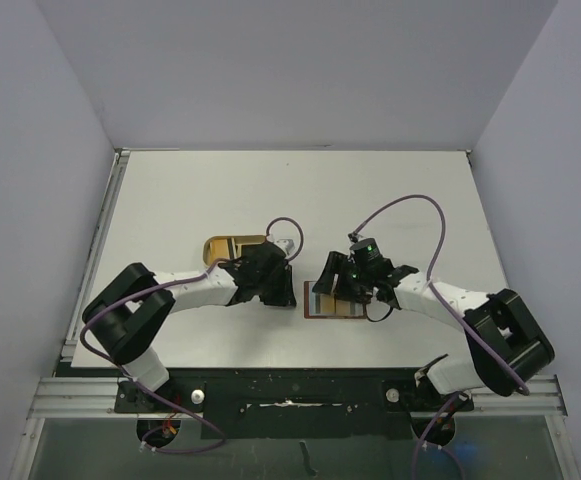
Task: Put the credit cards into the card holder
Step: Insert the credit card into the card holder, then pick up the credit card from the storage box.
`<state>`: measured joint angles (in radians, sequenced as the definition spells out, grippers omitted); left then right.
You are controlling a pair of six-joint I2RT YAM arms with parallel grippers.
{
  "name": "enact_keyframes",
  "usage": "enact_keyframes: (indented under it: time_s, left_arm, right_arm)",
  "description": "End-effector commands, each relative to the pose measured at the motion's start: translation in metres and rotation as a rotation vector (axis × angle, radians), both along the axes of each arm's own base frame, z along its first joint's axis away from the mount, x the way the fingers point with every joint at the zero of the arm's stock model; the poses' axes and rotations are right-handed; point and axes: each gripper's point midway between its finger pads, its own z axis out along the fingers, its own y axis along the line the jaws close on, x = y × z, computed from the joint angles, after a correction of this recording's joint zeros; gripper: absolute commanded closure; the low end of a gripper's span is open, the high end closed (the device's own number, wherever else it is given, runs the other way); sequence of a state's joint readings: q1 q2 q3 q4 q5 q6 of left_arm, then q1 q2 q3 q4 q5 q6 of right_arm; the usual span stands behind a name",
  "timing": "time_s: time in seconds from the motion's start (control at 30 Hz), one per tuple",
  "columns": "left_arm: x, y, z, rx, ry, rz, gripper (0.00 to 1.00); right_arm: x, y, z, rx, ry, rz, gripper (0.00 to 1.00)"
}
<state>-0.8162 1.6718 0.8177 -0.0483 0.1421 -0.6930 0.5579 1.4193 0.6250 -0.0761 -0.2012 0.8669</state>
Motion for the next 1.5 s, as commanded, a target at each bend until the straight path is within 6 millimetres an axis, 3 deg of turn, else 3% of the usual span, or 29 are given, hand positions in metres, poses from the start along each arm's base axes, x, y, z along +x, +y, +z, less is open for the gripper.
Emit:
enact_keyframes:
  time_s: [0.0, 0.2, 0.47, 0.63, 0.7, 0.97, 1.1, 1.2, 1.47]
  left_arm:
    - [0.028, -0.001, 0.048, 0.014, -0.145, 0.023, 0.84]
    - [0.06, 0.038, 0.078, 0.152, -0.245, 0.116, 0.76]
    - [0.113, 0.136, 0.098, 0.36, -0.295, 0.322, 0.68]
    - [0.135, 0.172, 0.097, 0.47, -0.299, 0.393, 0.63]
    - [0.142, 0.179, 0.091, 0.488, -0.281, 0.398, 0.61]
    - [0.157, 0.174, 0.08, 0.52, -0.229, 0.382, 0.59]
    - [0.16, 0.176, 0.103, 0.456, -0.266, 0.415, 0.61]
    - [0.16, 0.184, 0.112, 0.363, -0.251, 0.444, 0.69]
    - [0.157, 0.22, 0.102, 0.227, -0.202, 0.542, 0.74]
  right_arm:
    - [0.009, -0.008, 0.029, -0.036, -0.091, 0.005, 0.34]
    - [0.009, -0.02, 0.036, -0.065, -0.122, 0.003, 0.34]
    - [0.004, -0.024, 0.044, -0.045, -0.156, 0.026, 0.34]
    - [0.003, -0.026, 0.054, -0.025, -0.191, 0.03, 0.34]
    - [0.004, -0.027, 0.058, -0.019, -0.204, 0.03, 0.34]
    - [0.008, -0.023, 0.062, 0.012, -0.225, 0.029, 0.33]
    - [0.024, 0.002, 0.083, 0.114, -0.256, 0.042, 0.35]
    - [0.041, 0.021, 0.097, 0.168, -0.266, 0.037, 0.4]
    - [0.084, 0.079, 0.122, 0.22, -0.288, 0.053, 0.45]
